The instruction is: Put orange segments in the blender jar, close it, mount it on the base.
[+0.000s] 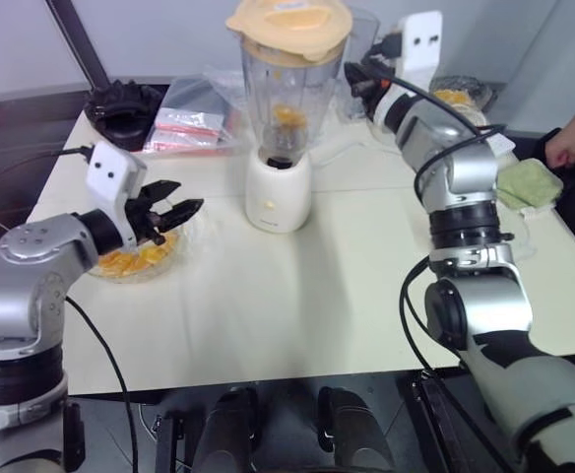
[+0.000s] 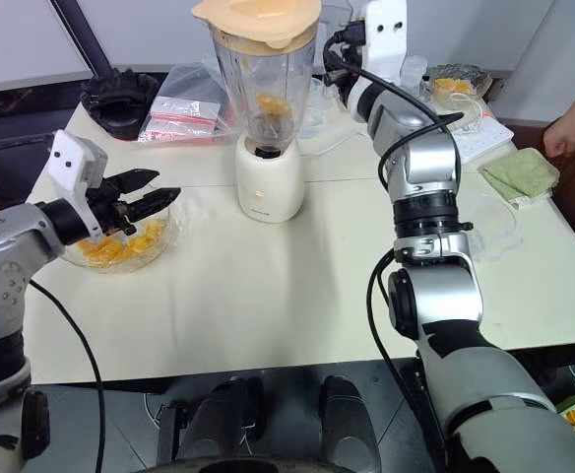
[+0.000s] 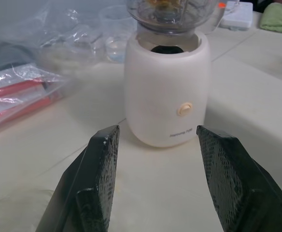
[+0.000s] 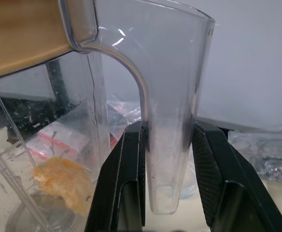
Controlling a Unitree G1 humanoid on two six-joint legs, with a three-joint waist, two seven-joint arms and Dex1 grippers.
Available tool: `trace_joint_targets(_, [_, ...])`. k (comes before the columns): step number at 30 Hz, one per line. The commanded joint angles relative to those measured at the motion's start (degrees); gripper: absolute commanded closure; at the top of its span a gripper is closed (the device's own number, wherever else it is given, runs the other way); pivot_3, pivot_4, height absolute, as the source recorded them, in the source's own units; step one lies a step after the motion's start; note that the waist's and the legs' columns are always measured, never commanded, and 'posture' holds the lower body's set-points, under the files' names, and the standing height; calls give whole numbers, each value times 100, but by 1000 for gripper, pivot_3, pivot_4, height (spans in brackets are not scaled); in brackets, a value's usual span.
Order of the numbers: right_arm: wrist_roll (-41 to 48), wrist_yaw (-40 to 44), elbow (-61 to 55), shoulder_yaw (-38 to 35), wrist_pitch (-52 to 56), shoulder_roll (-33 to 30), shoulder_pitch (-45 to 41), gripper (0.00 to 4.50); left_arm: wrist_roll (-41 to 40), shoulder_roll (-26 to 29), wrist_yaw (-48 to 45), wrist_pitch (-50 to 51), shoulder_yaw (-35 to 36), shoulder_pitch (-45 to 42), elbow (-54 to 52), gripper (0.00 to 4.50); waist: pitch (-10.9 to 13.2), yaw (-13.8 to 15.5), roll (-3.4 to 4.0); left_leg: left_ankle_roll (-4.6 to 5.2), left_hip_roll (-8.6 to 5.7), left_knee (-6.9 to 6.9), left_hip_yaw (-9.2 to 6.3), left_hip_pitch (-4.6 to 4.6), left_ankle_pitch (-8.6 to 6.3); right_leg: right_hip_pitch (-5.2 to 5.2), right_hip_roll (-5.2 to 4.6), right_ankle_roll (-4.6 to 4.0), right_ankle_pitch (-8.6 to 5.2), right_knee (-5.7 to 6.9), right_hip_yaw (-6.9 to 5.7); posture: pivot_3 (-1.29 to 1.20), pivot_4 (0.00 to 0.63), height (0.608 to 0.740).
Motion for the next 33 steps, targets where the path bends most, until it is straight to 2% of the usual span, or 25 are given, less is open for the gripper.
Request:
trace_joint_targets(1, [24, -19, -120, -103, -255, 11, -248, 3697, -130, 101, 107, -184, 23, -15, -210, 1878, 0, -12, 0, 0, 0, 0, 0, 1, 0, 0, 0, 0, 0, 1, 0, 0, 150, 740])
trace_joint_targets(6, [7, -63, -88, -101, -163, 50, -112, 3697, -240, 117, 195, -241, -43, -4, -186, 1878, 0, -21, 0, -7, 1, 0, -1, 5, 4, 0, 2, -1, 1, 6, 0, 0, 150, 740])
trace_joint_targets(21, [-54, -109, -1090, 154, 602, 173, 481, 3697, -289, 106, 345, -514, -300, -92, 88, 1878, -1, -16, 0, -17, 1, -2, -1, 4, 10, 0, 2, -4, 3, 4, -1, 0, 150, 740])
trace_joint_targets(33, [-475, -476, -428, 406, 1331, 85, 212, 3697, -371, -277, 527, -937, -397, -306, 390, 1878, -7, 7, -5, -20, 1, 0, -5, 10, 12, 8, 3, -8, 5, 4, -4, 0, 150, 740])
